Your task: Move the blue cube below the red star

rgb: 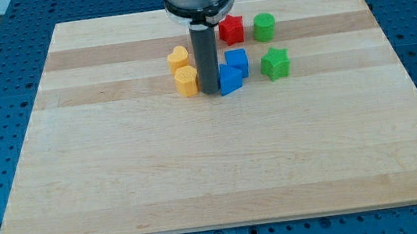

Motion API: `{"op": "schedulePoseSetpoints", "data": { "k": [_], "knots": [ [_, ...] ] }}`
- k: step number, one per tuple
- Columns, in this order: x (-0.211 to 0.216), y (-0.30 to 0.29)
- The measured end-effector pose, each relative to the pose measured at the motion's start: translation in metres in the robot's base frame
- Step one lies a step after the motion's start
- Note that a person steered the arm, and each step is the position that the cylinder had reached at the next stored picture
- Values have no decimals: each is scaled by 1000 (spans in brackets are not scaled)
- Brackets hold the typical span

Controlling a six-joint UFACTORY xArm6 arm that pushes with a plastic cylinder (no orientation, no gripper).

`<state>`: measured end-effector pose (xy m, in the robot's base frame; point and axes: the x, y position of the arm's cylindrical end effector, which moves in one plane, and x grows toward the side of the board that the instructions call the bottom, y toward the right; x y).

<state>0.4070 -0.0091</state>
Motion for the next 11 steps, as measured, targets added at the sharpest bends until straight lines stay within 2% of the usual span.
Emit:
{"op": "schedulePoseSetpoints", "data": {
  "k": [3,5,8,9,11],
  "knots": [
    [-11,-13],
    [-11,71],
    [-28,46],
    [-27,20],
    [-53,-4]
  ]
}}
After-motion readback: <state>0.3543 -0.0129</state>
